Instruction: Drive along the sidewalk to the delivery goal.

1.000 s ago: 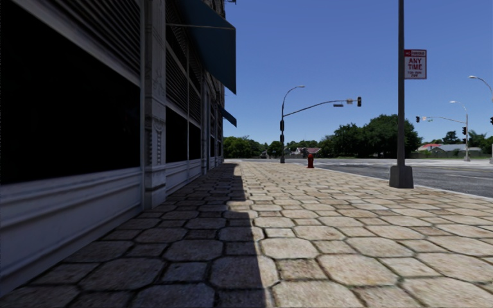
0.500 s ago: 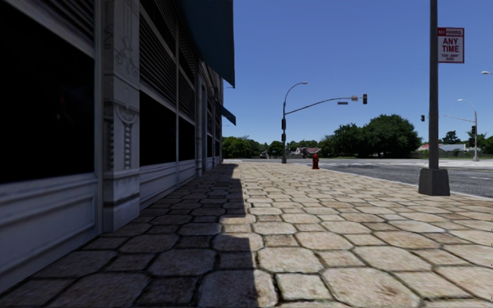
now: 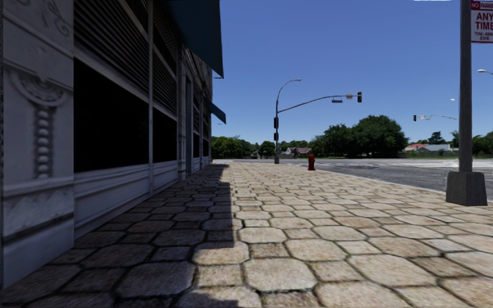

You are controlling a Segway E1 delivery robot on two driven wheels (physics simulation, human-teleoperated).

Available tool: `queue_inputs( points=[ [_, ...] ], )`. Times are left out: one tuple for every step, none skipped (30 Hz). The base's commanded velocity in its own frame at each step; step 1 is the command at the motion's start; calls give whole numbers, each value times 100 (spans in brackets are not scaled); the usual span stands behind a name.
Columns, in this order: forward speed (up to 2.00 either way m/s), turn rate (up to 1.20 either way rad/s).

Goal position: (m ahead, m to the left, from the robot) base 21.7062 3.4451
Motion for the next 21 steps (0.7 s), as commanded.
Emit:
queue_inputs(
  points=[
    [200,-23],
    [200,-23],
    [200,-23],
    [200,-23],
    [200,-23],
    [200,-23],
    [200,-23],
    [200,-23],
    [200,-23],
    [200,-23],
    [200,-23],
    [200,-23],
    [200,-25],
    [200,-27],
    [200,-27],
    [200,-27],
    [200,-27],
    [200,-27],
    [200,-27],
    [200,-27],
    [200,-27]
  ],
)
